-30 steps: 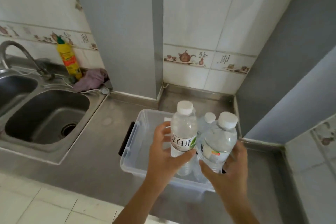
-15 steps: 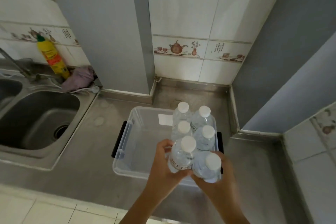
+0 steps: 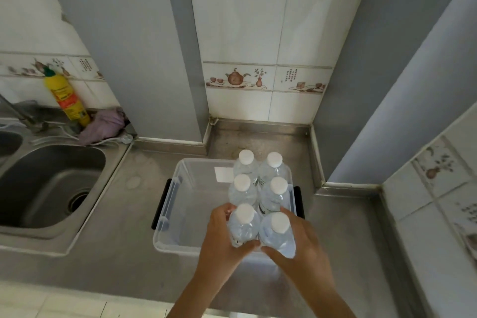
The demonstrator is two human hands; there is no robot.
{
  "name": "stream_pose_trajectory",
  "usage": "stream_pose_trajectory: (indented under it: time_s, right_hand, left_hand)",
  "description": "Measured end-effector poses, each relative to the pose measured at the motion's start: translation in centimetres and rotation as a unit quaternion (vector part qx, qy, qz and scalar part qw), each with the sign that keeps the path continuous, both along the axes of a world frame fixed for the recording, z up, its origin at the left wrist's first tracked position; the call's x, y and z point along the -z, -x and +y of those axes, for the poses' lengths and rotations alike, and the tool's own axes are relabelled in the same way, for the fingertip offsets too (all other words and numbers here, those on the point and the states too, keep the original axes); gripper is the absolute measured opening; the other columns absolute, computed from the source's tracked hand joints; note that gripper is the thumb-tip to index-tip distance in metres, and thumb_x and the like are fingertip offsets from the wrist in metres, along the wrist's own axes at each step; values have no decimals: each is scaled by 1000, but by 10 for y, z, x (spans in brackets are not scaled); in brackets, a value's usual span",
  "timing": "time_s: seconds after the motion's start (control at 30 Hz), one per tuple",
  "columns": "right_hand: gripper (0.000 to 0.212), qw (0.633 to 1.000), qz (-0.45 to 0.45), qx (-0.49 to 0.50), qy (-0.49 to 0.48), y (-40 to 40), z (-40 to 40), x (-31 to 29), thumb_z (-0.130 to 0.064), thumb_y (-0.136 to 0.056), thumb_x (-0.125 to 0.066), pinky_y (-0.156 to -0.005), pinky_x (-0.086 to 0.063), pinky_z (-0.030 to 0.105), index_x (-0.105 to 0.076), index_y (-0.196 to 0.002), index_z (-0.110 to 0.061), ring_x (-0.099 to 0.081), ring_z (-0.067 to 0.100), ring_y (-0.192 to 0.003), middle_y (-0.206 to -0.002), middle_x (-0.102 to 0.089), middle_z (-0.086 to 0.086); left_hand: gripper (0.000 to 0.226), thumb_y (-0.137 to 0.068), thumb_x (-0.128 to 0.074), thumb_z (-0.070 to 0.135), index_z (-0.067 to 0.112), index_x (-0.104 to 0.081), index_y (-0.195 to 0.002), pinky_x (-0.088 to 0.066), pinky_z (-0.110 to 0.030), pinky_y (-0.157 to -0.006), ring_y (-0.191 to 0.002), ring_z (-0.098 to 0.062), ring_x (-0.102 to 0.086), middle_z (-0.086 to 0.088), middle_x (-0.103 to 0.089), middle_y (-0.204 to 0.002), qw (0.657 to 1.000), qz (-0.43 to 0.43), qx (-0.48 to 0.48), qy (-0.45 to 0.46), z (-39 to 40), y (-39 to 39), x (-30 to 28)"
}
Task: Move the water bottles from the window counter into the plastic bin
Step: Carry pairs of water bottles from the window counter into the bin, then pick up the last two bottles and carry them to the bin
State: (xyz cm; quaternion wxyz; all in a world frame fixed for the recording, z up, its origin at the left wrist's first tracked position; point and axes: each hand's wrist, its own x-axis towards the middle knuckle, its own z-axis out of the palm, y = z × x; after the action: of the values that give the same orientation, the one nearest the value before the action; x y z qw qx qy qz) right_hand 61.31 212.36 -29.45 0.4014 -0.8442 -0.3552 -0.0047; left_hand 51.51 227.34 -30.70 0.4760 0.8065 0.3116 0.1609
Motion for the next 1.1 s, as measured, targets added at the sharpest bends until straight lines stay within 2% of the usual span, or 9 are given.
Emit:
stream_pose_trajectory:
  time_s: [0.17, 0.27, 0.33, 0.37, 0.5, 0.63, 0.8, 0.93, 1.1]
  right_hand:
    - [79, 999, 17, 26, 10, 9, -9, -6, -46, -62, -80, -76, -47, 22, -40, -130, -41, -59, 10, -104, -118, -50, -20]
    - [75, 999, 8, 30, 20, 17, -16, -9, -44, -65, -73, -74, -43, 13, -38, -132, -41, -62, 11, -102, -123, -57, -15]
    - [79, 998, -15, 29, 48, 24, -19, -15, -38, -65, -78, -72, -47, 12, -38, -133, -37, -63, 12, -103, -127, -59, -9]
    - [80, 997, -30, 36, 61, 29, -21, -18, -36, -65, -80, -70, -52, 18, -39, -133, -36, -63, 14, -105, -129, -59, -7]
    - [60, 989, -92, 91, 77, 52, -29, -29, -48, -72, -58, -66, -58, 31, -50, -128, -30, -52, 10, -106, -131, -56, -7]
    - [51, 977, -132, 144, 87, 83, -46, -41, -49, -78, -51, -78, -57, 42, -58, -123, -26, -49, 14, -111, -131, -61, 2]
    - [56, 958, -141, 217, 123, 127, -80, -51, -58, -93, -28, -94, -50, 48, -61, -123, -24, -43, 17, -126, -139, -55, 1]
    - [53, 936, -125, 297, 142, 173, -111, -59, -56, -93, -30, -105, -37, 46, -58, -128, -28, -46, 19, -130, -142, -51, -1]
    - [48, 896, -98, 405, 151, 223, -155, -74, -52, -90, -38, -102, -35, 46, -62, -123, -26, -52, 21, -126, -138, -56, -1]
  left_hand:
    - [83, -61, -85, 49, 37, -34, -125, -37, -11, -89, -118, -8, -47, 28, -41, -120, 998, -10, 6, -58, -4, 8, -8]
    - [82, -67, -86, 35, 36, -32, -128, -35, -21, -95, -123, -13, -46, 24, -42, -122, 995, -22, 20, -92, -8, 16, -16]
    - [78, -70, -80, 41, 36, -32, -130, -34, -20, -96, -124, -13, -45, 18, -43, -127, 992, -36, 39, -116, -10, 22, -22]
    - [76, -70, -74, 47, 37, -31, -132, -33, -19, -96, -125, -11, -44, 17, -43, -129, 990, -43, 48, -127, -11, 26, -26]
    - [68, -75, -62, 54, 43, -30, -134, -32, -19, -99, -124, 1, -35, 26, -36, -137, 976, -66, 93, -187, -11, 42, -38]
    - [53, -82, -53, 53, 30, -47, -129, -49, -35, -97, -126, -15, -48, 2, -55, -137, 938, -72, 138, -309, -14, 53, -50]
    - [42, -88, -47, 44, 23, -62, -121, -53, -42, -93, -123, -21, -53, 0, -62, -132, 887, -112, 201, -401, -36, 66, -76]
    - [45, -89, -43, 41, 23, -67, -124, -54, -49, -94, -126, -21, -52, 1, -64, -133, 855, -133, 261, -428, -64, 80, -81]
    - [46, -87, -47, 42, 22, -69, -123, -51, -48, -96, -126, -17, -50, 0, -67, -131, 834, -194, 351, -379, -110, 84, -85]
